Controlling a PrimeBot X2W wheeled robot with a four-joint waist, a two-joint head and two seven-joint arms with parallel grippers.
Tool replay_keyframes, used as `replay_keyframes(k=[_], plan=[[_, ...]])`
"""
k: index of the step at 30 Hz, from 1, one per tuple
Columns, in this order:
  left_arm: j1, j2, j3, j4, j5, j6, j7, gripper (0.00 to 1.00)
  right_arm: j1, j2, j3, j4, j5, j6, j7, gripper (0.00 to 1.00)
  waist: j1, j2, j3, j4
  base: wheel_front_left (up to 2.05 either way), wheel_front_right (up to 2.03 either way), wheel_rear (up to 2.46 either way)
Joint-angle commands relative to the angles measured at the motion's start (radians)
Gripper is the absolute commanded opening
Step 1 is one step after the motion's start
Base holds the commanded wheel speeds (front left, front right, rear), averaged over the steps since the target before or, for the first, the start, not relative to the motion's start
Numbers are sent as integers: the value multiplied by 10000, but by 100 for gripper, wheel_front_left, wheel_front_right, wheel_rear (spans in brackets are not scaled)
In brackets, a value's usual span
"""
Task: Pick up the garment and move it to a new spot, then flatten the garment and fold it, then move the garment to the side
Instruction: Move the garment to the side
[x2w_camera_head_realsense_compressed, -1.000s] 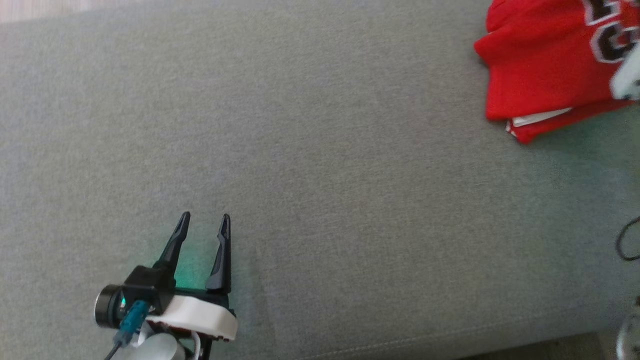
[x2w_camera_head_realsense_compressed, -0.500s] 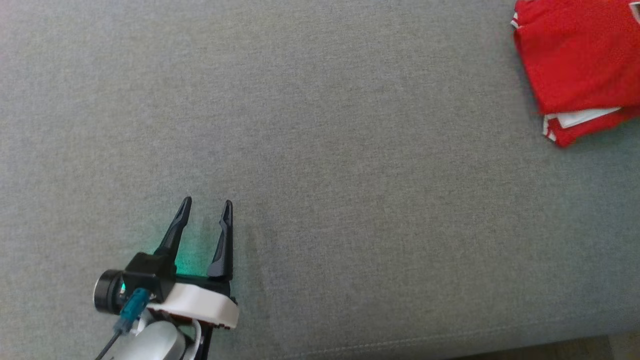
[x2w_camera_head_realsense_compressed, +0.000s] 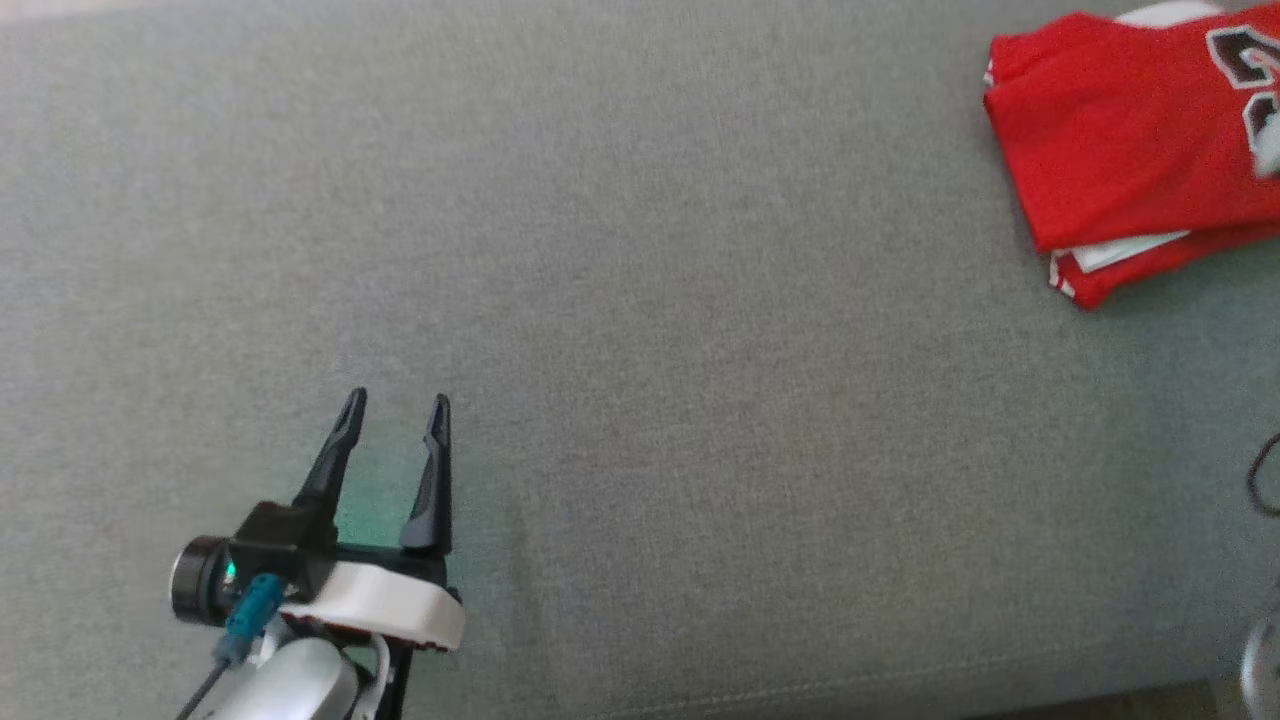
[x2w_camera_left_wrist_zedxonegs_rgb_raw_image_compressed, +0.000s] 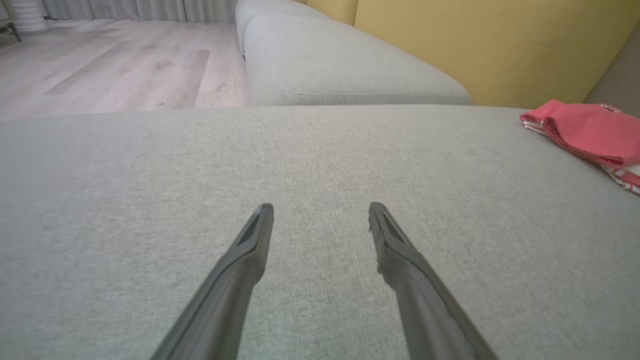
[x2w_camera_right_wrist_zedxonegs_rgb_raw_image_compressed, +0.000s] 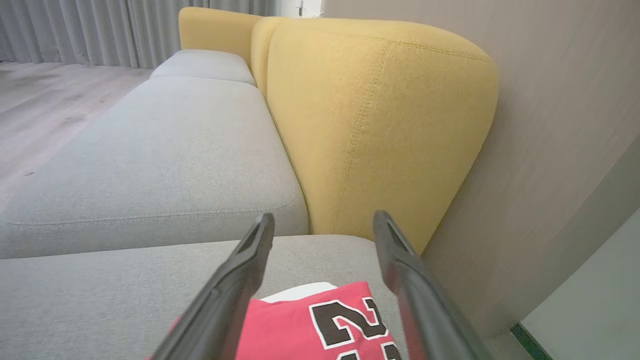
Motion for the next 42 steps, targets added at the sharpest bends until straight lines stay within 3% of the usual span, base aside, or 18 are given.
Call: replay_keyframes(k=[1, 11, 18, 31, 42], plan=[[-348, 248, 458, -265, -43, 38, -124, 100, 84, 91, 268, -431, 87, 65, -121, 100, 0, 0, -320, 86, 0, 0, 0], [501, 222, 1324, 103, -687, 174, -380, 100, 2044, 1476, 1275, -1178, 750, 65, -546, 100, 0, 0, -2045, 868, 0, 0, 0], [1441, 312, 1733, 224, -949, 279, -442, 100, 3954, 1979, 1660, -2178, 1051, 65, -773, 100, 0, 0, -2958, 1467, 0, 0, 0], [2502, 388, 1734, 16, -1028, 251, -467, 100, 8062, 2182, 2210, -4817, 2084, 65, -1454, 100, 0, 0, -3499, 1692, 0, 0, 0], [2623, 268, 1835, 182, -1165, -99, -478, 100, 9492, 2184, 2623, -5252, 2453, 65, -1744, 100, 0, 0, -3714, 1634, 0, 0, 0]])
